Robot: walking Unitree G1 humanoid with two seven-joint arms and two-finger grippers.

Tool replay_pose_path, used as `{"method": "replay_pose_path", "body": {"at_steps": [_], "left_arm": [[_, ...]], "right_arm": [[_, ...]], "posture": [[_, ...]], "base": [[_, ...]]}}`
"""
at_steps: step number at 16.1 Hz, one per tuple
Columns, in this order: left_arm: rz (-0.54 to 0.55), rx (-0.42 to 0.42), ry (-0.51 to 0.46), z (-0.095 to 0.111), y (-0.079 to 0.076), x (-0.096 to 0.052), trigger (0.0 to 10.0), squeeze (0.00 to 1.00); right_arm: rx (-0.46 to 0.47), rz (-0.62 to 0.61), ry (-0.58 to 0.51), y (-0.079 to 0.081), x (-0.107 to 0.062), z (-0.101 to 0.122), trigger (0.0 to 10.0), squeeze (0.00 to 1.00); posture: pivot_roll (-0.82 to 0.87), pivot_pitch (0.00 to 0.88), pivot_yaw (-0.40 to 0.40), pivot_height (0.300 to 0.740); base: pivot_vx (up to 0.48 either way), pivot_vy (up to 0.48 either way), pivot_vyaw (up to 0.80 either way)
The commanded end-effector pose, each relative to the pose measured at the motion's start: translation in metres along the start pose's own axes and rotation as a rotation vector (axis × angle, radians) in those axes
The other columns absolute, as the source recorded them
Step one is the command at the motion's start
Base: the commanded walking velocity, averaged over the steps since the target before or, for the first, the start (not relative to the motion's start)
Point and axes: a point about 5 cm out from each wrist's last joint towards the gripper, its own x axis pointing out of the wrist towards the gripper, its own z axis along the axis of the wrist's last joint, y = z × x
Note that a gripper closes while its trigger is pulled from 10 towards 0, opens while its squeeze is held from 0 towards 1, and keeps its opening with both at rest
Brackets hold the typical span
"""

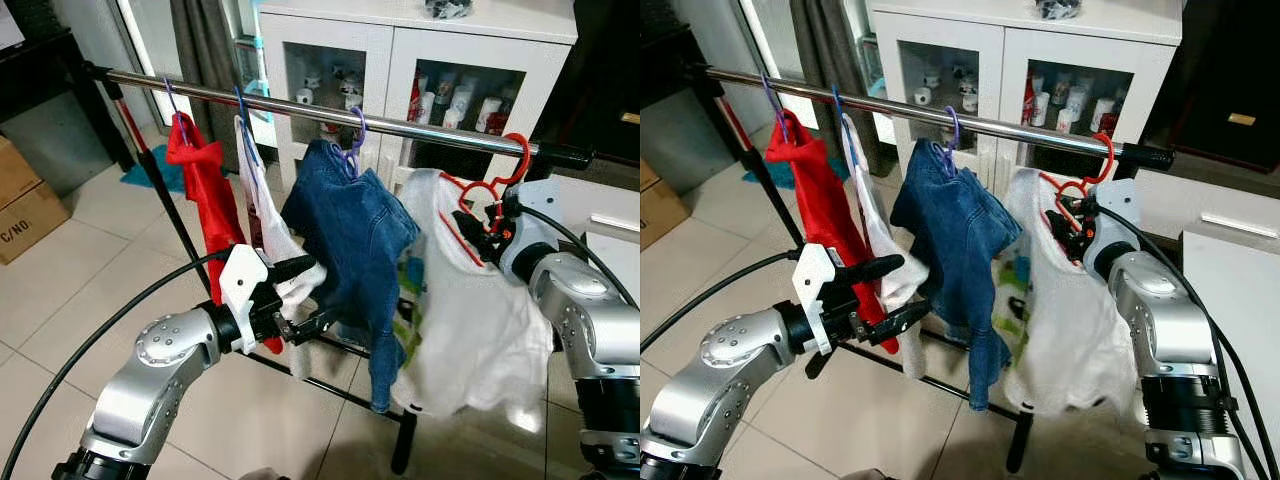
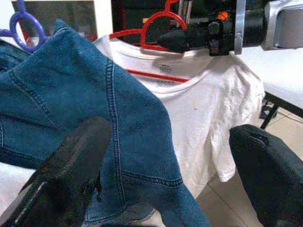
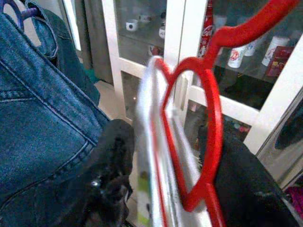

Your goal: Hang hanger

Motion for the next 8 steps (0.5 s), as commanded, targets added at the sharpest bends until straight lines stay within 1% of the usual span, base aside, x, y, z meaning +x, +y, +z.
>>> {"method": "replay_pose_path", "body": {"at_steps": [1, 8], "left_arm": [[-0.011, 0.023, 0.013, 0.001, 0.0017, 0.0005, 10.0, 0.0], [-0.013, 0.033, 0.02, -0.0016, 0.0005, -0.0005, 10.0, 0.0]], "right_arm": [[0.007, 0.0, -0.009, 0.0, -0.0011, 0.0037, 0.0, 0.0], [0.013, 0.016, -0.012, 0.0043, -0.0001, 0.0033, 0.0, 0.0]], "posture": [[-0.06, 0.0, 0.084, 0.74], [-0.05, 0.0, 0.08, 0.74]], "base": [[0.0, 0.0, 0.0], [0.0, 0.0, 0.0]]}}
